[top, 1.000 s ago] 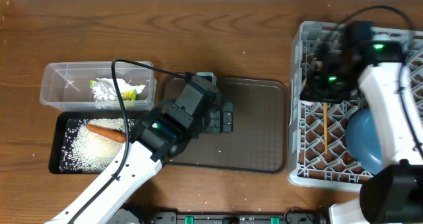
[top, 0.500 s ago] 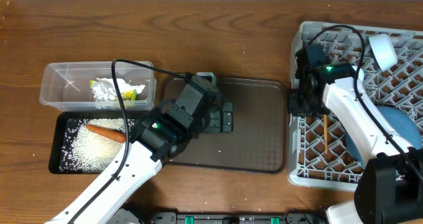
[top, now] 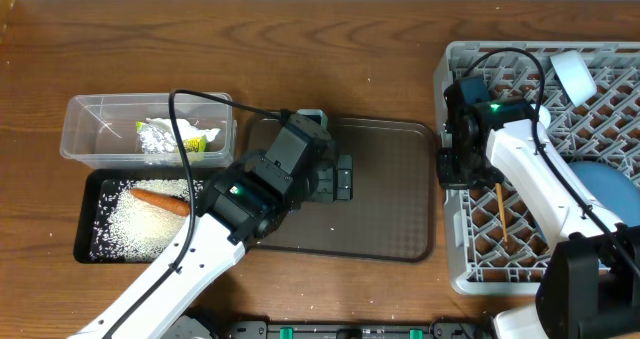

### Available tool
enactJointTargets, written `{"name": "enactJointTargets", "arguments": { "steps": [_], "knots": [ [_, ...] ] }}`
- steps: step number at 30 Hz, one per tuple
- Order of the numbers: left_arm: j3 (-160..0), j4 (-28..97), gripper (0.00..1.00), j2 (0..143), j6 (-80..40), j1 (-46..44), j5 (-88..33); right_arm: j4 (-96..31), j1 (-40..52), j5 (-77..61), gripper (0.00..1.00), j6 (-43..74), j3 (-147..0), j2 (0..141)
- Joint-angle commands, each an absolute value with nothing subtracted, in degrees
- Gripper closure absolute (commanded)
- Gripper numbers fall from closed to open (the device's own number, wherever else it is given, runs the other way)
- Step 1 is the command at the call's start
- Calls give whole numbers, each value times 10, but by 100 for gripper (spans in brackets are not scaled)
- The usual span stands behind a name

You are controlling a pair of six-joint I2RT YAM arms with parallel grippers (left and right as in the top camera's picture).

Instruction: Sort waste into correct bins and load items into the dishwasher rack

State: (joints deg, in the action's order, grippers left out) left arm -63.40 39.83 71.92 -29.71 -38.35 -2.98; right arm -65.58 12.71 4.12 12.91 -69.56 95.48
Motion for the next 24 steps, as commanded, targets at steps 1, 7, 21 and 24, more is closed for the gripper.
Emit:
{"name": "enactJointTargets", "arguments": {
  "steps": [1, 7, 21, 24],
  "knots": [
    [-635, 399, 2, 723, -289, -382, -23, -651, 116, 71, 99, 103, -687, 948],
    [-635, 399, 2, 723, -289, -382, -23, -639, 116, 91, 99, 104, -687, 948],
    [-635, 399, 2, 723, -289, -382, -23, -640, 114, 123, 99, 119, -687, 948],
    [-635, 399, 2, 723, -289, -382, -23, -644, 112, 123, 99, 119, -687, 948]
  ]
}}
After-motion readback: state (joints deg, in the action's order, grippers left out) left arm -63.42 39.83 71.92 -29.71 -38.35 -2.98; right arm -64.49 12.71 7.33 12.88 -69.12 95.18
